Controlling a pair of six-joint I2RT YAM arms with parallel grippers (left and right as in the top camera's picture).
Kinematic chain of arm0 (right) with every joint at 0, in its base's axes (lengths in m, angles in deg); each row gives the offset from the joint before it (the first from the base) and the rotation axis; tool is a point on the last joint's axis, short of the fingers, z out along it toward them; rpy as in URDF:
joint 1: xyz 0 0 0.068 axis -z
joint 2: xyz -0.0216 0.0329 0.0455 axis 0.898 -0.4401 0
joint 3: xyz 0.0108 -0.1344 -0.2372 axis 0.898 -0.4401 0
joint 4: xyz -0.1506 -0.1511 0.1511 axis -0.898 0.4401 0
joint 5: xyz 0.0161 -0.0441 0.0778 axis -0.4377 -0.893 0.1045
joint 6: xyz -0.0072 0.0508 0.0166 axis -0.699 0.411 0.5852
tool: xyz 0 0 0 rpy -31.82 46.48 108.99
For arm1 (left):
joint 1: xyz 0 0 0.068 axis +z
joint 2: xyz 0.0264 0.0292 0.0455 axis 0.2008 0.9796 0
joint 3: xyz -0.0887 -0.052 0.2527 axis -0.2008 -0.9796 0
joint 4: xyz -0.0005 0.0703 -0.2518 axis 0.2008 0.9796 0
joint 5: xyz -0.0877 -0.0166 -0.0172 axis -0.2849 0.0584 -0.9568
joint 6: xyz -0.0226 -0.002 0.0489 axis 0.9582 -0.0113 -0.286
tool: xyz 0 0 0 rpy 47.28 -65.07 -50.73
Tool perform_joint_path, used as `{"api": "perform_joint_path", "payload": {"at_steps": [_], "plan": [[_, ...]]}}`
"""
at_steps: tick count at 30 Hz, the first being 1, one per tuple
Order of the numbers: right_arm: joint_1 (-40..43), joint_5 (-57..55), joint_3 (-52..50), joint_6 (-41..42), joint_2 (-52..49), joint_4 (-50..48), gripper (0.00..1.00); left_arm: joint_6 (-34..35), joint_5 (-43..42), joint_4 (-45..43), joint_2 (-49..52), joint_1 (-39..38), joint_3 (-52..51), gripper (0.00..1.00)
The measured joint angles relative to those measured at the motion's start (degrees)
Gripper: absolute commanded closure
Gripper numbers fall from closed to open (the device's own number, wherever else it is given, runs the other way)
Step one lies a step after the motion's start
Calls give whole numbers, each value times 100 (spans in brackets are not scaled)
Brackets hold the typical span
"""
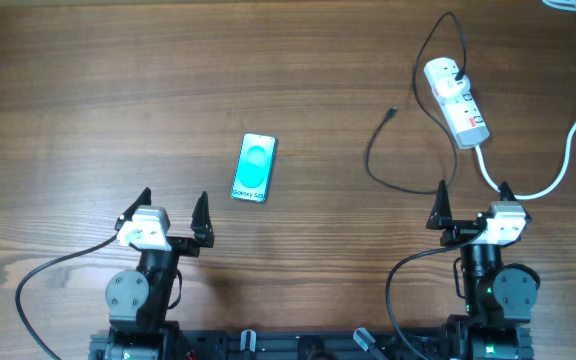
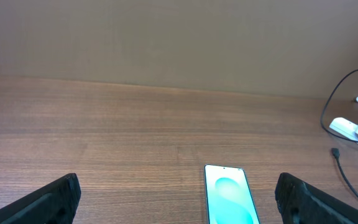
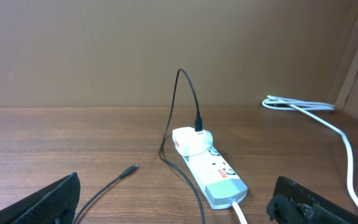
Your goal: Plug charger to phone and switch on socket
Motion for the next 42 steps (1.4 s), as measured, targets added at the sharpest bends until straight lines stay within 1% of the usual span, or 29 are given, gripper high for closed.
{"api": "perform_joint_path", "payload": {"at_steps": [16,20,28,31,35,42], "plan": [[0,0,0,0,0,0,0,-2,7,-4,0,0,0,0],[0,0,0,0,0,0,0,0,149,-188,0,0,-9,0],[0,0,0,0,0,0,0,0,4,-258,2,0,24,0],[0,0,0,0,0,0,0,2,-48,59,9,0,280,0],[0,0,0,0,0,0,1,2,-50,568,192,0,870,0],[0,0,0,0,0,0,0,0,-63,688,968,0,1827,0]]}}
